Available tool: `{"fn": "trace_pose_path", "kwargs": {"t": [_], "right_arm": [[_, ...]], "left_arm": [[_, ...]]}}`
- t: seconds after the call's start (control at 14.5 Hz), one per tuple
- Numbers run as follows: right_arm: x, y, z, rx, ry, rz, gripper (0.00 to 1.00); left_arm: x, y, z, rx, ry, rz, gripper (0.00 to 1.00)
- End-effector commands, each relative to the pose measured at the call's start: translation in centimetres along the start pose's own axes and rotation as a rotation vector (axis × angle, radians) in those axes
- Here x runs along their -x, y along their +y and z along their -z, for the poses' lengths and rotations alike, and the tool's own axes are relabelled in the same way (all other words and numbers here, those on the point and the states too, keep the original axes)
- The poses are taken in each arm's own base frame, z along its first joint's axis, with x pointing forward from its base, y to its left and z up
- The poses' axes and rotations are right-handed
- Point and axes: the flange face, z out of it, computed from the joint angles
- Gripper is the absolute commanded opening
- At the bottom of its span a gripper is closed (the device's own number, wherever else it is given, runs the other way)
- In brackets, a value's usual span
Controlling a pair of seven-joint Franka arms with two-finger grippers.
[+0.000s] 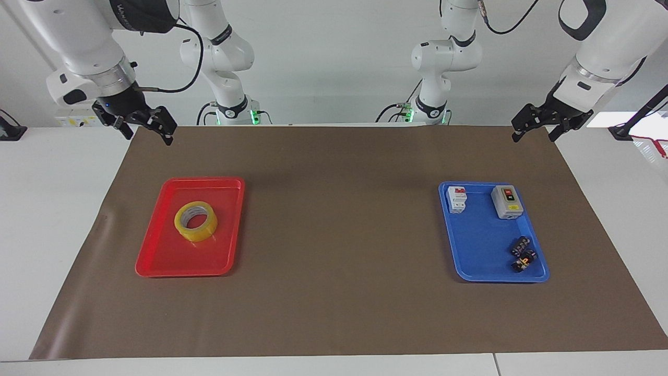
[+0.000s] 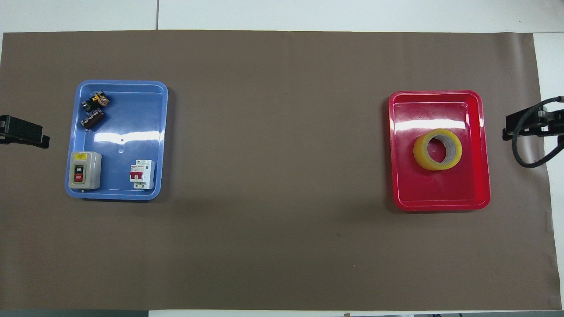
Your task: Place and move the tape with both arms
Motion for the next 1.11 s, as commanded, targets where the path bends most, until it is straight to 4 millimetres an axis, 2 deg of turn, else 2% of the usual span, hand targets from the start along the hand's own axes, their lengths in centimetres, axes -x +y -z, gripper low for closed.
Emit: {"fn": "trace_pose_path", "kwargs": {"t": [0.0,0.62,0.76,0.83,1.04], "right_arm": [[0.1,0.7,0.2,-0.001,0.008,0.013,1.00],[0.4,0.1,0.3,0.001,0.005,0.033,1.00],[0.5,0.0,0.5,0.002,-0.011,0.053,1.00],[0.7,-0.1,1.3,0.002,-0.013,0.055,1.00],[0.4,-1.1,1.0,0.007,-0.013,0.078,1.00]], "left_arm": [[0.1,0.0,-0.1,0.011,0.004,-0.006,1.00],[0.1,-0.1,0.0,0.012,0.004,-0.004,1.00],[0.1,0.0,0.0,0.011,0.004,-0.006,1.00],[0.1,-0.1,-0.1,0.011,0.004,-0.004,1.00],[0.1,0.0,-0.1,0.011,0.004,-0.006,1.00]]}}
